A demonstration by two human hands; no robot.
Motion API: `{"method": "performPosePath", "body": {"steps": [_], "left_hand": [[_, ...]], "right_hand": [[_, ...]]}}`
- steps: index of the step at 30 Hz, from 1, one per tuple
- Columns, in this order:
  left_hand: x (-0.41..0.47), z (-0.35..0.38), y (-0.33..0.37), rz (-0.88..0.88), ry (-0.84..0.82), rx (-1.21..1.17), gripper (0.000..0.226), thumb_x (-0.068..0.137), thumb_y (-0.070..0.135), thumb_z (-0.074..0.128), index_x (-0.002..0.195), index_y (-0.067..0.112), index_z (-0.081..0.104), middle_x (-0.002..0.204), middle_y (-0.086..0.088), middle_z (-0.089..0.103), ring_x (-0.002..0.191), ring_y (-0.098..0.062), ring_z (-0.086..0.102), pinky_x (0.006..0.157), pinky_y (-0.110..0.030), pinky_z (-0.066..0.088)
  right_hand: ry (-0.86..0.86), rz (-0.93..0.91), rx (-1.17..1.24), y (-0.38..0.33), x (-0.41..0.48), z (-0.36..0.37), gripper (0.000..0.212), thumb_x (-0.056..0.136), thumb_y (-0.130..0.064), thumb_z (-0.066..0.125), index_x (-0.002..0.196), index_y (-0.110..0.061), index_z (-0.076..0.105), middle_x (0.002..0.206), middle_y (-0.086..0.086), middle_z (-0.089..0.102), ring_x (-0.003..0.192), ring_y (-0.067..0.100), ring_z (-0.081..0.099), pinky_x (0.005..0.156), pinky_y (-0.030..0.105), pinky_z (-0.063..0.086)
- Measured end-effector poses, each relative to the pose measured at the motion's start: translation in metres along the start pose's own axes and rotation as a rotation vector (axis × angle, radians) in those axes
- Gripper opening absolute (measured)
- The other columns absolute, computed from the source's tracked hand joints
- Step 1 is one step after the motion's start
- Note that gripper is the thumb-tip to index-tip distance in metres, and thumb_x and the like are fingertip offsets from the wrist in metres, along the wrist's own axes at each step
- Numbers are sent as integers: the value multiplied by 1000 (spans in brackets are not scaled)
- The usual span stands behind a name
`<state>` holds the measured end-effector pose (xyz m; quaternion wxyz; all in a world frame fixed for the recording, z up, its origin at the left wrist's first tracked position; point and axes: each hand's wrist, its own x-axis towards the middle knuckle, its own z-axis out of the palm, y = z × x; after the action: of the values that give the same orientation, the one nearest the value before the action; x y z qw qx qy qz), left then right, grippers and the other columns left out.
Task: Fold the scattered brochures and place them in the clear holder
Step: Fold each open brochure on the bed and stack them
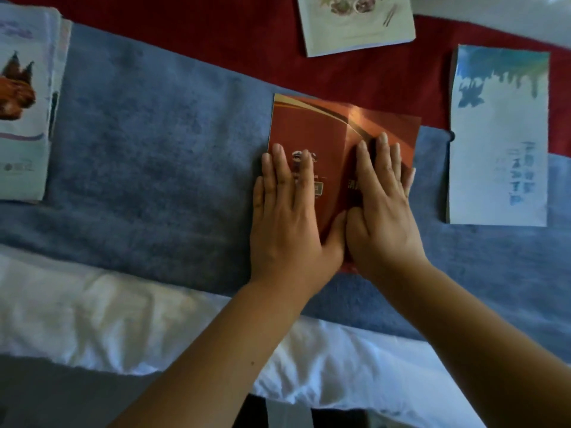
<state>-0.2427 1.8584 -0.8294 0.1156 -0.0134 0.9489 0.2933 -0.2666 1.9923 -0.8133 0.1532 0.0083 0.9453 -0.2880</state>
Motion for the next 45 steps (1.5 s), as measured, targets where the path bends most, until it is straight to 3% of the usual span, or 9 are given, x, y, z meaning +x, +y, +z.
{"method": "performPosePath", "body": {"steps": [4,10,15,19,23,28,32,39,45], "left_hand": [[0,-10,-2,-17,16,-157,92,91,49,56,163,15,11,171,-12,1,158,-22,-7,129,-42,3],[2,-33,-5,-75,-53,-383,94,83,42,63,163,25,17,171,2,10,157,-9,2,127,-42,20],[3,-59,-5,-96,-58,-515,84,83,33,62,160,31,29,164,11,30,150,0,26,121,-37,35],[4,-88,-13,-81,14,-544,62,89,16,60,148,31,49,133,17,63,120,5,59,99,-20,51],[1,-111,-37,-148,156,-260,50,98,12,57,145,30,52,114,15,69,101,2,64,80,-10,49],[1,-119,-60,-160,149,201,86,96,23,62,164,21,10,159,-9,37,139,-29,45,105,-42,42],[4,-110,-77,-145,4,267,68,102,35,46,163,21,18,171,-7,6,157,-28,8,127,-47,14],[-7,-104,-98,-122,-47,230,83,90,41,61,161,16,25,172,-8,-3,158,-29,1,128,-45,10],[-10,-121,-106,-247,-17,210,97,83,53,70,161,21,22,169,-9,-20,157,-31,1,120,-44,25]], "right_hand": [[38,-51,168,-4,6,4,85,80,-6,36,163,-7,17,172,8,10,156,11,-5,130,35,-4],[61,-107,332,-10,10,6,83,79,-2,38,161,-6,28,168,7,26,157,17,19,127,22,15],[21,-121,539,-24,15,12,83,80,9,41,161,-9,27,163,12,37,153,24,34,122,47,35],[30,-225,442,-40,21,19,72,94,11,54,160,-4,28,166,13,32,155,21,29,125,33,30],[-58,-263,285,-63,24,32,65,105,-12,52,163,-17,23,172,4,16,160,18,9,125,19,13],[-69,-330,-122,-83,33,59,57,110,-36,40,164,-24,25,173,6,9,160,28,0,129,42,-8],[-36,-315,-301,-91,39,76,58,109,-50,25,165,-33,19,174,2,4,160,27,-5,127,49,-11],[-32,-351,-409,-98,43,80,58,109,-53,33,163,-33,27,173,2,12,160,33,1,127,54,-7],[-48,-391,-418,-130,54,89,59,105,-60,31,161,-38,29,172,2,17,159,39,0,124,60,-13]]}}
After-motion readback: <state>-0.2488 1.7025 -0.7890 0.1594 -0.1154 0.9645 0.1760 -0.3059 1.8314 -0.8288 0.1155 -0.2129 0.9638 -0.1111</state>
